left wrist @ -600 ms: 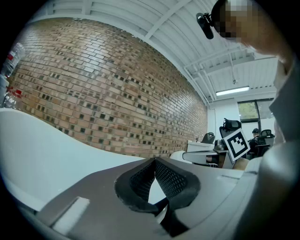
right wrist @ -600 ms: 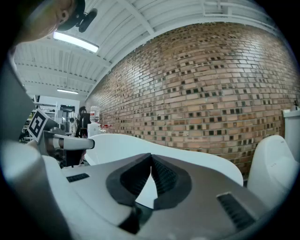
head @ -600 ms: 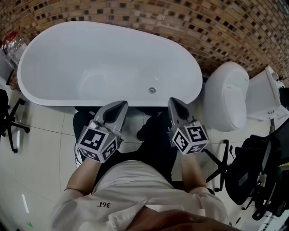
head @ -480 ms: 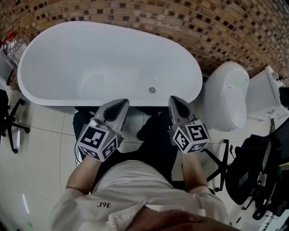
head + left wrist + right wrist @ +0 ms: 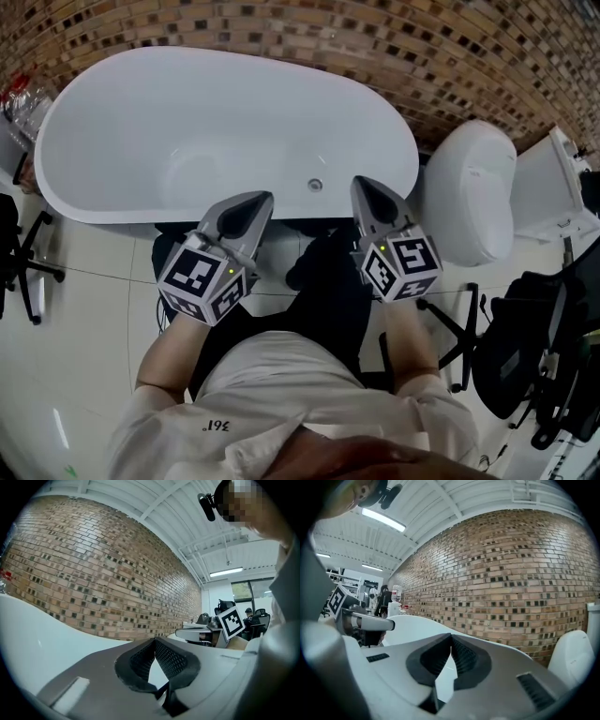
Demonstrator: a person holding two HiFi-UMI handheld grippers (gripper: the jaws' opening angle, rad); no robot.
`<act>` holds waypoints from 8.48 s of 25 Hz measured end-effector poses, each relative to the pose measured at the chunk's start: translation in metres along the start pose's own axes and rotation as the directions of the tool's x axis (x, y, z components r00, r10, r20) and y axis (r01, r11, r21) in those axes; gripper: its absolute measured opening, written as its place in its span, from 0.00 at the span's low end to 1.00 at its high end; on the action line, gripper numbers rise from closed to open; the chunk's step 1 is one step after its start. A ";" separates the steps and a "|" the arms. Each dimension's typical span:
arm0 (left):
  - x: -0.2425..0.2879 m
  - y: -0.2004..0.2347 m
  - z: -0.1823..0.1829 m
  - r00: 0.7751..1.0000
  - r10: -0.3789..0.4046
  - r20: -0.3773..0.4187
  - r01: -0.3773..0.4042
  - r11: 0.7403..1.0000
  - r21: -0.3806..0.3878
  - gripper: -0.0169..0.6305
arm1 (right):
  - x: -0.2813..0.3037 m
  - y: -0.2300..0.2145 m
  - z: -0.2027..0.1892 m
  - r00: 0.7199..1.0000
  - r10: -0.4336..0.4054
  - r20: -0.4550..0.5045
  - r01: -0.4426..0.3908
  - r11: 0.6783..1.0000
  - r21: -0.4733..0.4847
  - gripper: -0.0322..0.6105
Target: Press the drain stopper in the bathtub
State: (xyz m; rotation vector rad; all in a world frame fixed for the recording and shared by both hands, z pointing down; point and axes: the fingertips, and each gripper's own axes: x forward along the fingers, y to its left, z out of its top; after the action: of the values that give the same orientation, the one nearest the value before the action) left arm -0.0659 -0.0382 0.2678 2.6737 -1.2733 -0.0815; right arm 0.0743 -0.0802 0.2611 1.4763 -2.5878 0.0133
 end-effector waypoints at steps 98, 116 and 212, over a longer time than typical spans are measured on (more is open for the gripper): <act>0.312 0.184 -0.197 0.898 -0.005 -0.439 0.005 1.000 -0.001 0.04 | 0.376 -0.178 -0.296 0.820 -0.017 -0.573 0.002 1.000 -0.027 0.07; 0.350 0.211 -0.292 0.803 -0.052 -0.594 0.025 0.998 -0.054 0.04 | 0.387 -0.182 -0.518 0.554 0.131 -0.822 0.029 0.984 0.177 0.07; 0.257 0.146 -0.158 0.892 -0.024 -0.452 -0.028 0.994 -0.109 0.04 | 0.258 -0.211 -0.365 0.488 -0.053 -0.871 0.104 0.995 -0.002 0.07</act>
State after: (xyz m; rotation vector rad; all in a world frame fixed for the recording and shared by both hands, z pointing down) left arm 0.0045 -0.3057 0.4568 2.3946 -1.0801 0.4349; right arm 0.1758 -0.3771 0.6431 1.1277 -1.6567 0.6573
